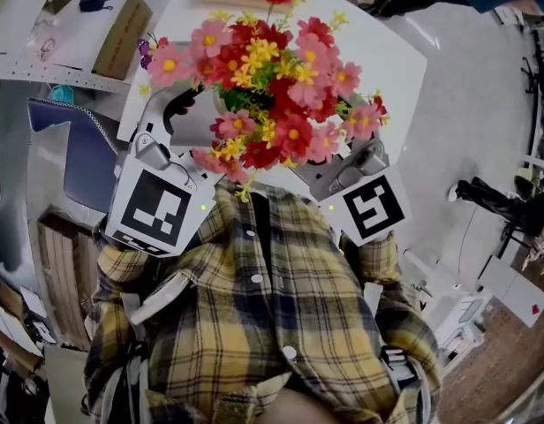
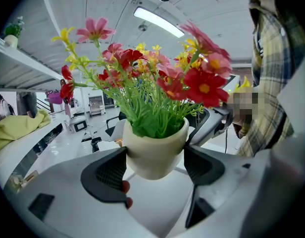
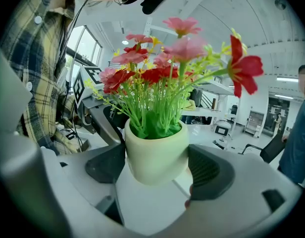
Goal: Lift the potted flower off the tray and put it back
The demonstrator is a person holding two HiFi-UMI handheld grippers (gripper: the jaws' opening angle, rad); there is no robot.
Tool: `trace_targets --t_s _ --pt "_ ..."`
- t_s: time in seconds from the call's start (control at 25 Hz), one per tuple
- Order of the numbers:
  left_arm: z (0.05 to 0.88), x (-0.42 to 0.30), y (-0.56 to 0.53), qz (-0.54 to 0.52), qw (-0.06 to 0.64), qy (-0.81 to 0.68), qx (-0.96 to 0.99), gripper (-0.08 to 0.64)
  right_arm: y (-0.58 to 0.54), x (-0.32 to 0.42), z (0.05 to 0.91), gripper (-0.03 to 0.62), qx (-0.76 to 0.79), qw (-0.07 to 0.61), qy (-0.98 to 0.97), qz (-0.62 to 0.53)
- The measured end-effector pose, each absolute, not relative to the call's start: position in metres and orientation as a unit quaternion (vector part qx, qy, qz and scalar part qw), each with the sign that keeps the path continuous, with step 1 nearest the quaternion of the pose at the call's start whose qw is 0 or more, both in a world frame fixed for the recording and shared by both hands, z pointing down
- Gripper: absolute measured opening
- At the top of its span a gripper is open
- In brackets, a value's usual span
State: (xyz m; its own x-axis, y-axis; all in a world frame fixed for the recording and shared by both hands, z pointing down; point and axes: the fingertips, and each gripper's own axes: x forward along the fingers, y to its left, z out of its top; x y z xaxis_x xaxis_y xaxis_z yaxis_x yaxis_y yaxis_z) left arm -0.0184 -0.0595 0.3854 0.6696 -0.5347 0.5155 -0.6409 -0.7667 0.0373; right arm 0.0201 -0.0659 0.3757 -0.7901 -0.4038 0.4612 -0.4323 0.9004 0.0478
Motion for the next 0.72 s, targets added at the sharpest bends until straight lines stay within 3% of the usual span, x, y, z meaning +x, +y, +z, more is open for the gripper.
trace_targets --t_s 0.72 --pt "0.408 -0.011 -0.05 0.244 0.149 -0.347 0.893 0.371 -0.056 0.029 0.404 0.374 0.169 0.267 -0.947 0.056"
